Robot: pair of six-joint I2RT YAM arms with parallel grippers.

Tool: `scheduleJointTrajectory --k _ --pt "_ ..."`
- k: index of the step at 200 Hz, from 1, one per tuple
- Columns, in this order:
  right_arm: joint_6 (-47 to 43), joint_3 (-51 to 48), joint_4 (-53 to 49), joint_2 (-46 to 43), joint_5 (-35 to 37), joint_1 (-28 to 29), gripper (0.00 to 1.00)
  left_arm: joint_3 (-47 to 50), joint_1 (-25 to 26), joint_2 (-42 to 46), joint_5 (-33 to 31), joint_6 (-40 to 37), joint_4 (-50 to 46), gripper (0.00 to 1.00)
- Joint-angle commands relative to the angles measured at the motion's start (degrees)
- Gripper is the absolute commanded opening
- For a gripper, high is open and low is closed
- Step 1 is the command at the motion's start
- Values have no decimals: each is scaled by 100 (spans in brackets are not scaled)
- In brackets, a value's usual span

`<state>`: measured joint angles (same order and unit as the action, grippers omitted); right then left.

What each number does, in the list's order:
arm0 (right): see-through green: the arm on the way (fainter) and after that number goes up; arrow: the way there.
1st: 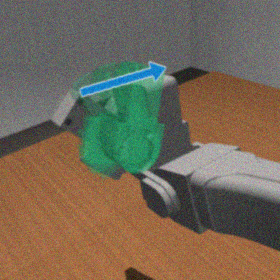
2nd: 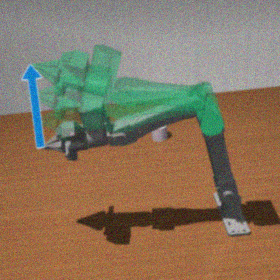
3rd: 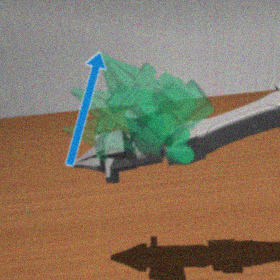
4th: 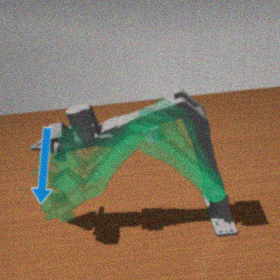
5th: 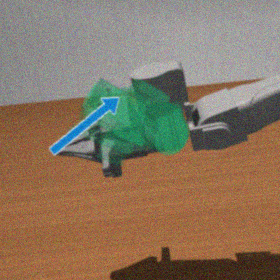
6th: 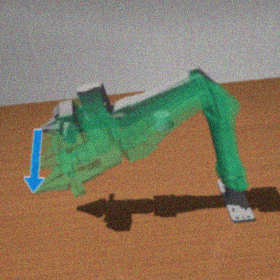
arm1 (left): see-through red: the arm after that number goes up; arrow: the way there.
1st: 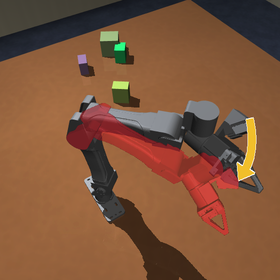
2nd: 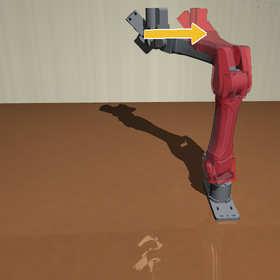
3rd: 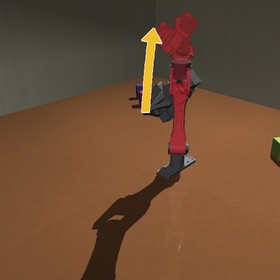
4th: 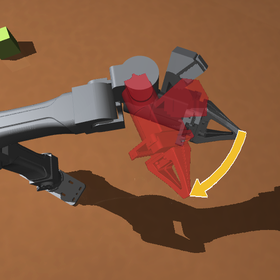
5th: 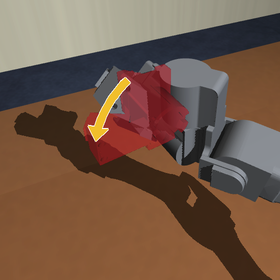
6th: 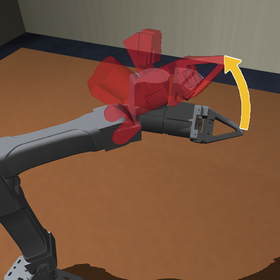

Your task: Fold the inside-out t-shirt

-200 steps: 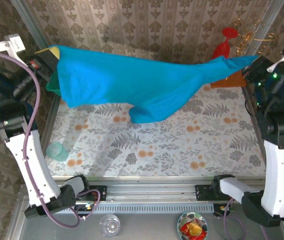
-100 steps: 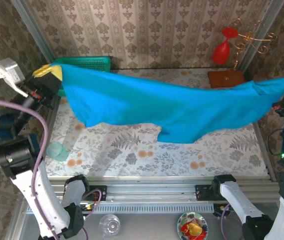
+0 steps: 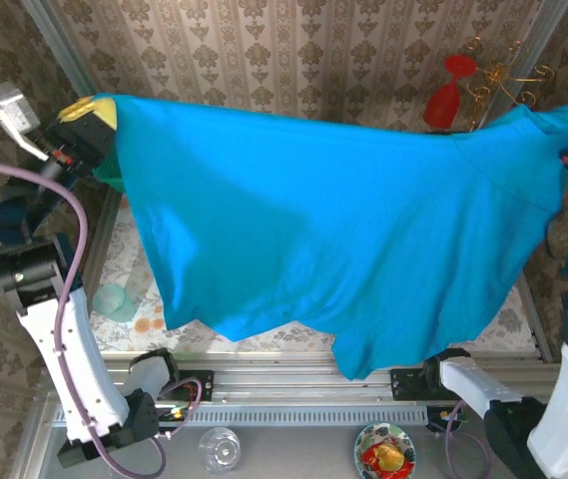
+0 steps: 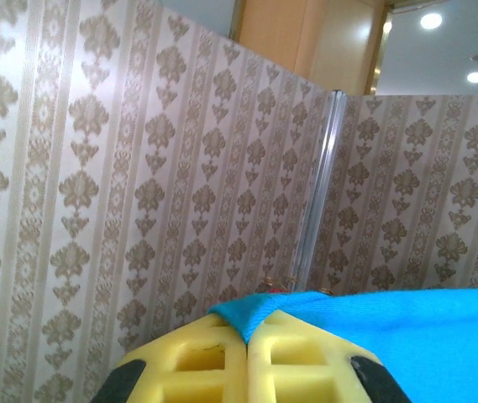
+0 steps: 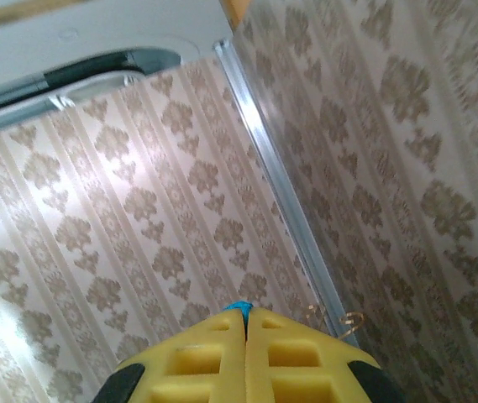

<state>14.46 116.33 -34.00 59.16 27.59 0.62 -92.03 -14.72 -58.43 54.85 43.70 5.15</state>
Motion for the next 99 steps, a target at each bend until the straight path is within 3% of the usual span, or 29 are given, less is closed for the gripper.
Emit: scheduleJointTrajectory --k 1,30,58,82,92,99 --pt "-54 -367 293 518 55 -27 0 525 382 -414 -426 -423 157 0" --pt "57 -1220 943 1084 -14 -26 0 1269 1016 -1112 -836 -1197 88 0" --pt "75 -1546 1675 2088 -52 -44 0 1587 1227 -2346 -1051 -1383 333 0" --pt "145 -789 1677 3492 -159 -75 0 935 1287 -3954 -1107 -1439 343 0" --pt "158 -188 1377 4099 -217 -88 0 408 1262 -4651 -1072 -1360 171 8" --pt "185 294 1099 4490 -261 -105 0 -44 1230 -5103 -1011 -1248 74 18"
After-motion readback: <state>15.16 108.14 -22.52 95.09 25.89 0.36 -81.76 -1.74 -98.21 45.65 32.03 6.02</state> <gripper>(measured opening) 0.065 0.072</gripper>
